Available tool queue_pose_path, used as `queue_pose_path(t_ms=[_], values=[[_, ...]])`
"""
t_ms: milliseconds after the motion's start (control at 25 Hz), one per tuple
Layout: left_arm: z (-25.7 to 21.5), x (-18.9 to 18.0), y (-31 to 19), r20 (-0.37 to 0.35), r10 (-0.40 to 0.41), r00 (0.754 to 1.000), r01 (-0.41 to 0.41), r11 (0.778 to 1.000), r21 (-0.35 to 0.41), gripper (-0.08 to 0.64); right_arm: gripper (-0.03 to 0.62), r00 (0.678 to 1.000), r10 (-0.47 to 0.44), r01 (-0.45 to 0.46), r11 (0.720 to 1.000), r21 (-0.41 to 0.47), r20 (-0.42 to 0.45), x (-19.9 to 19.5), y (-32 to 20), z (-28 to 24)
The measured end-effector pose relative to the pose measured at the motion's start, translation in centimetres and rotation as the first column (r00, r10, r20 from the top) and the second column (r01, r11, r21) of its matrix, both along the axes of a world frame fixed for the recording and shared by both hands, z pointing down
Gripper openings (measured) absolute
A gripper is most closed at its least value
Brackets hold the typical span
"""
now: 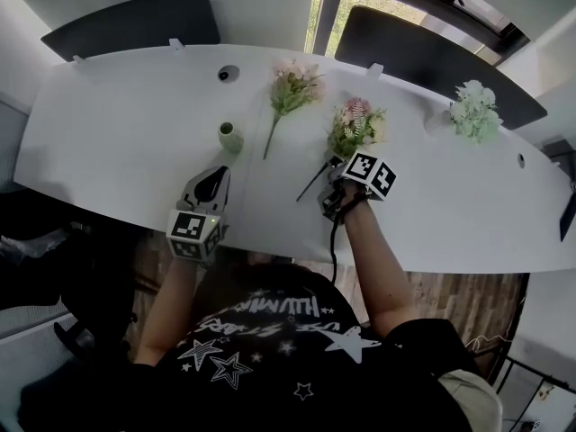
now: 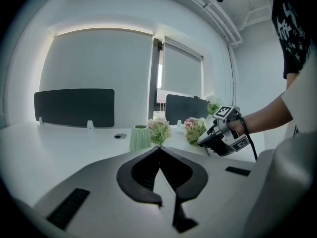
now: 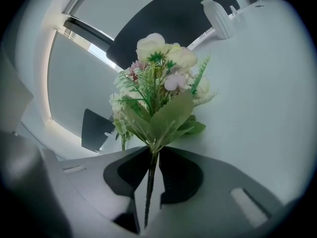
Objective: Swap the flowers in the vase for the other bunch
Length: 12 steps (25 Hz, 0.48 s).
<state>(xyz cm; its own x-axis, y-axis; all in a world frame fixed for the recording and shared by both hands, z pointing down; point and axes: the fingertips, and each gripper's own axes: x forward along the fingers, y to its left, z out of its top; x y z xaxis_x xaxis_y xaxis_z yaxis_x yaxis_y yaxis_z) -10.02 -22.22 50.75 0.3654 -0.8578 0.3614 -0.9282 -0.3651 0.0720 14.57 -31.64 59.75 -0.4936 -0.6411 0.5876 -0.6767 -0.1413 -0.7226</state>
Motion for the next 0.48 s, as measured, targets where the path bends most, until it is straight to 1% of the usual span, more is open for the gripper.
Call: queue_pose_path(t_ms=[160, 280, 400, 480], values=[[-0.1, -1.0, -1.2, -0.006, 0.022, 1.0, -0.022, 1.0, 0.008, 0.008, 0.052, 0.999, 0.025, -0.027, 0.998, 0.054, 0.041, -0.8, -0.3, -1.6], [-1.0, -1.1, -2.0, -0.021, 0.057, 0.998, -0.057, 0.998, 0.018, 0.008, 0.049, 0.997, 0.037, -0.044, 0.993, 0.109, 0.065, -1.5, -0.5, -3.3], [-1.4, -1.4, -2.7, -0.024, 0.092, 0.996, -0.091, 0.995, 0.033, 0.008, 0.049, 0.996, 0.045, -0.058, 0.982, 0.177, 0.076, -2.3, -1.0, -5.7], [-1.5, -1.8, -3.1, -0.027, 0.115, 0.993, -0.114, 0.992, 0.051, 0.008, 0.049, 0.995, 0.053, -0.072, 0.97, 0.23, 0.089, -2.9, -1.4, -7.7]])
